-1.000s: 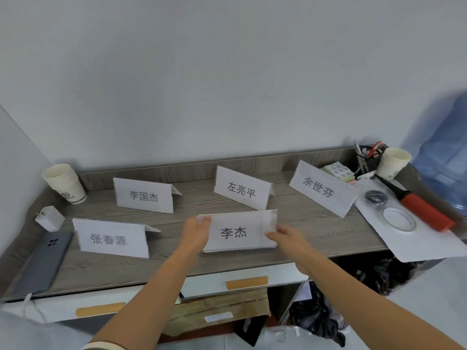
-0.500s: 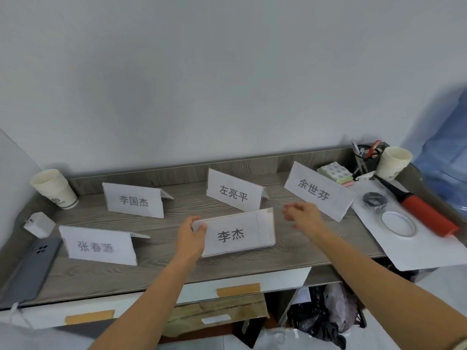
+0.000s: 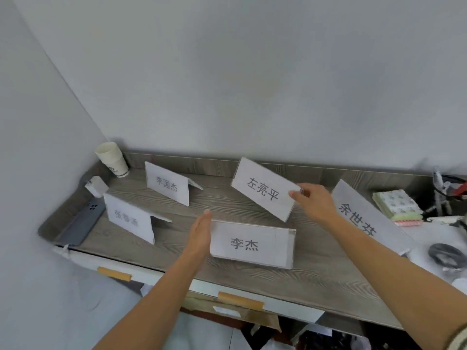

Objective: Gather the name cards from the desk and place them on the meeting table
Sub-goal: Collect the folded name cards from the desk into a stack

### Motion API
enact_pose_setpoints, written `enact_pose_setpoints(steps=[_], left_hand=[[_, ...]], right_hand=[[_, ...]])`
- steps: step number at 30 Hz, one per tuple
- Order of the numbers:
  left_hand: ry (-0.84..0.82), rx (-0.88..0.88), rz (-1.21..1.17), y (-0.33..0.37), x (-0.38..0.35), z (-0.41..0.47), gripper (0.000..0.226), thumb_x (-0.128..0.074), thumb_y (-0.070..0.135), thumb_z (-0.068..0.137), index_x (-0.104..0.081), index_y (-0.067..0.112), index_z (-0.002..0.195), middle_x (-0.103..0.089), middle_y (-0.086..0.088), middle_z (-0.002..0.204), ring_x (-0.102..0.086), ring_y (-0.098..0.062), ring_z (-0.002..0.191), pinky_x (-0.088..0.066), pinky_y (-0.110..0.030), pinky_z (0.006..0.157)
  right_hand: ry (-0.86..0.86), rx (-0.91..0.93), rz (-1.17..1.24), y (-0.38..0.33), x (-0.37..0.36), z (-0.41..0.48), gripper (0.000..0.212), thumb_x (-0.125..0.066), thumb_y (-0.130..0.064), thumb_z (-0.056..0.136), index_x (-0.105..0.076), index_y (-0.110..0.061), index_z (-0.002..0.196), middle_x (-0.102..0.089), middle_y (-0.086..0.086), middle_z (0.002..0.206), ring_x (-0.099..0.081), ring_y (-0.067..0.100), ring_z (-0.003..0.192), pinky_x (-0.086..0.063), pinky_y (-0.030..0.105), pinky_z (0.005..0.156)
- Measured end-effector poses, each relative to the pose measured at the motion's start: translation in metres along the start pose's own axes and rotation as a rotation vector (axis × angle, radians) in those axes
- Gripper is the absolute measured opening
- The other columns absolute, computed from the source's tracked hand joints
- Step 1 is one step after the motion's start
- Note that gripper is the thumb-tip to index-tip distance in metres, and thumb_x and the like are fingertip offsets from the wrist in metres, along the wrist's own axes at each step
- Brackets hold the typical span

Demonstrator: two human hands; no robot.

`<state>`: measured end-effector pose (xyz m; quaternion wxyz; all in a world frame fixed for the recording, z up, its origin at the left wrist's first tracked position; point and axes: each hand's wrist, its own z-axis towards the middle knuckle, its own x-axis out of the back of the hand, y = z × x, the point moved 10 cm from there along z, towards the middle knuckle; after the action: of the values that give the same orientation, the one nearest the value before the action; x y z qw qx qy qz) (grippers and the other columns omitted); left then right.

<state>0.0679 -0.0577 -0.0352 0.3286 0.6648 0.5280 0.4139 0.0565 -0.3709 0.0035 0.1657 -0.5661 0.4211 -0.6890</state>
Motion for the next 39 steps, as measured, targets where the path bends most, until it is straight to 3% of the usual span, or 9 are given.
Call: enact_pose_setpoints(steps=[3,9,16,21,24,28,30,33,39], left_hand=[[-0.006,0.022,-0.108,0.003,0.003,-0.003,0.055,-0.02,0.053,0.099,-0.049,0.017,0.129,-0.061,-0.014,0.116,-0.062,-0.021,0.09,-0.048,-0.03,0.074],[0.017,0.032,-0.148,0.005,0.009,-0.004,0.072,-0.017,0.066,0.092,-0.055,0.016,0.127,-0.071,-0.012,0.109,-0.068,-0.028,0.099,-0.053,-0.046,0.091],[-0.077,0.019,0.015,0.012,-0.005,0.003,0.042,-0.031,0.054,0.097,-0.053,0.02,0.109,-0.065,-0.009,0.098,-0.062,-0.022,0.086,-0.049,-0.031,0.069],[-0.082,-0.056,0.068,0.009,-0.01,0.013,0.034,-0.046,0.046,0.095,-0.057,0.014,0.1,-0.066,-0.019,0.105,-0.067,-0.031,0.092,-0.056,-0.049,0.083],[-0.119,-0.069,0.071,0.005,-0.012,0.022,0.036,-0.047,0.048,0.094,-0.057,0.015,0.105,-0.066,-0.018,0.104,-0.068,-0.031,0.091,-0.058,-0.049,0.08],[-0.137,-0.074,0.059,0.001,-0.012,0.029,0.037,-0.047,0.044,0.095,-0.055,0.015,0.115,-0.064,-0.013,0.099,-0.065,-0.027,0.084,-0.057,-0.041,0.068],[-0.14,-0.086,0.055,0.001,-0.013,0.029,0.035,-0.045,0.041,0.097,-0.054,0.013,0.116,-0.063,-0.01,0.092,-0.063,-0.023,0.077,-0.052,-0.034,0.06],[-0.133,-0.109,0.049,0.003,-0.014,0.026,0.033,-0.044,0.038,0.098,-0.053,0.011,0.116,-0.06,-0.006,0.084,-0.059,-0.018,0.071,-0.044,-0.029,0.054],[-0.166,-0.088,-0.006,0.002,-0.016,0.025,0.036,-0.046,0.037,0.098,-0.054,0.007,0.116,-0.062,-0.007,0.082,-0.06,-0.021,0.07,-0.045,-0.03,0.054]], right_hand=[[-0.077,0.107,0.27,-0.023,0.027,-0.01,0.017,-0.061,-0.025,0.092,-0.073,-0.024,0.105,-0.067,0.001,0.073,-0.053,0.013,0.066,-0.042,0.029,0.066],[-0.419,0.212,0.205,-0.051,-0.002,-0.062,0.019,-0.063,-0.02,0.091,-0.073,-0.024,0.106,-0.077,-0.01,0.096,-0.07,0.002,0.09,-0.052,0.019,0.08],[-0.397,0.12,0.053,-0.004,-0.047,-0.079,0.03,-0.053,-0.038,0.095,-0.057,-0.031,0.124,-0.067,-0.01,0.116,-0.063,0.01,0.109,-0.054,0.035,0.09],[-0.428,0.066,-0.016,0.003,-0.055,-0.091,0.044,-0.045,-0.052,0.093,-0.041,-0.04,0.135,-0.055,-0.013,0.132,-0.052,0.01,0.122,-0.045,0.034,0.1],[-0.151,0.003,-0.006,0.012,-0.005,-0.083,0.052,-0.056,-0.049,0.089,-0.048,-0.031,0.137,-0.05,-0.017,0.131,-0.045,0.005,0.123,-0.036,0.032,0.106],[0.45,-0.121,-0.303,0.041,0.106,-0.096,0.048,-0.069,-0.032,0.085,-0.059,-0.014,0.127,-0.061,0.008,0.129,-0.052,0.029,0.121,-0.041,0.044,0.098],[0.434,-0.273,-0.463,0.073,0.125,-0.102,0.059,-0.072,-0.035,0.081,-0.055,-0.01,0.132,-0.058,0.015,0.134,-0.05,0.036,0.122,-0.042,0.048,0.097],[0.314,-0.487,-0.348,0.117,0.124,-0.117,0.063,-0.07,-0.035,0.082,-0.049,-0.011,0.136,-0.059,0.017,0.132,-0.055,0.037,0.118,-0.045,0.043,0.088],[0.387,-0.429,0.008,0.116,0.128,-0.121,0.038,-0.069,-0.022,0.085,-0.065,-0.008,0.121,-0.07,0.014,0.096,-0.064,0.03,0.084,-0.052,0.041,0.076]])
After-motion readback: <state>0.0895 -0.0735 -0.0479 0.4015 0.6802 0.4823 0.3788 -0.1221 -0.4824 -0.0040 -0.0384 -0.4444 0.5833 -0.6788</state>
